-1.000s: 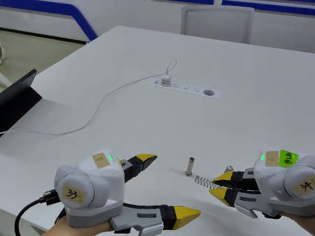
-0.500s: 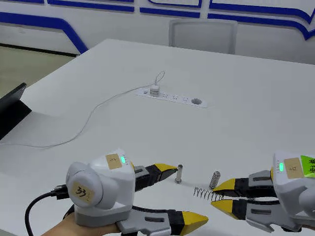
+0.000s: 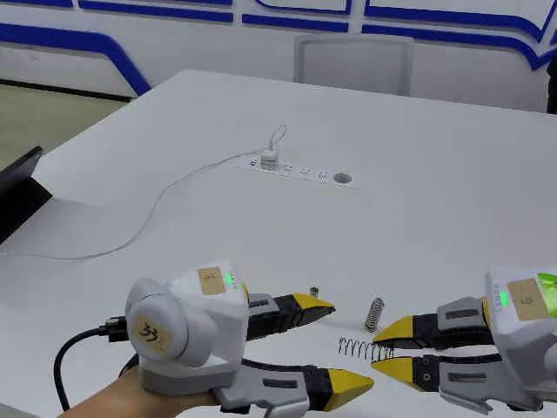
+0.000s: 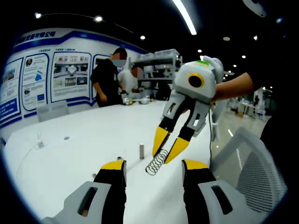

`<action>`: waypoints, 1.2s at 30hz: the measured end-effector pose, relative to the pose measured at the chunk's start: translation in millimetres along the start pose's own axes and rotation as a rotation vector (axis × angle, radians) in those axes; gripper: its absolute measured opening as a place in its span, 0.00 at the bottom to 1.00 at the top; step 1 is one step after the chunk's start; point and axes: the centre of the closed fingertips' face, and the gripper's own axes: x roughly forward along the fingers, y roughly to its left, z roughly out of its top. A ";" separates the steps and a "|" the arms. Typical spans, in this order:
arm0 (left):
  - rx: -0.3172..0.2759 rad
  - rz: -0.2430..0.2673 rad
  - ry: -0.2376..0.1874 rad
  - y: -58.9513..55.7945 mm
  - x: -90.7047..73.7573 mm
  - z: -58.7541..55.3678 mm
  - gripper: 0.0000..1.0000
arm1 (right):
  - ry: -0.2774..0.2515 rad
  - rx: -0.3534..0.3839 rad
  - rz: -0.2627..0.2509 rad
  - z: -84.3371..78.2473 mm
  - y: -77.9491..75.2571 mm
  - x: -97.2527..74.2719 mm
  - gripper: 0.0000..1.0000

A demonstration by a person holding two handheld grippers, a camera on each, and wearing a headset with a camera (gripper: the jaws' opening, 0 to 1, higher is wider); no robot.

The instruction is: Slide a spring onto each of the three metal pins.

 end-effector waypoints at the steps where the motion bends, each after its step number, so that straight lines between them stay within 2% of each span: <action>1: 0.007 -0.005 0.001 -0.8 0.2 0.1 0.48 | -0.002 0.000 0.002 0.6 0.1 -0.3 0.11; 5: 0.019 -0.018 0.006 -2.6 0.3 -0.3 0.41 | -0.005 -0.012 0.015 3.1 2.7 -1.0 0.11; 9: 0.023 -0.043 0.024 -6.0 0.5 -4.4 0.30 | -0.002 -0.036 0.032 4.9 7.3 -1.7 0.11; 14: 0.025 -0.058 0.033 -8.6 1.8 -8.0 0.23 | -0.005 -0.040 0.046 6.2 10.8 -1.4 0.11; 17: 0.031 -0.078 0.041 -11.9 1.7 -9.4 0.15 | -0.002 -0.046 0.049 6.1 11.7 -1.1 0.11; 20: 0.045 -0.081 0.051 -12.1 0.9 -10.9 0.14 | -0.005 -0.050 0.056 7.3 13.1 -1.5 0.11; 24: 0.125 -0.079 0.045 -13.4 -1.1 -8.0 0.13 | -0.018 -0.045 0.055 9.0 12.4 -2.9 0.11; 27: 0.125 -0.091 0.033 -16.0 -1.4 -6.5 0.10 | -0.010 -0.064 0.051 6.9 10.3 -4.4 0.11; 28: 0.141 -0.095 0.040 -16.8 -1.7 -7.4 0.10 | -0.025 -0.062 0.058 9.0 11.7 -4.3 0.11; 36: 0.179 -0.115 0.048 -18.3 -0.6 -6.0 0.09 | -0.031 -0.066 0.069 8.3 12.2 -6.4 0.12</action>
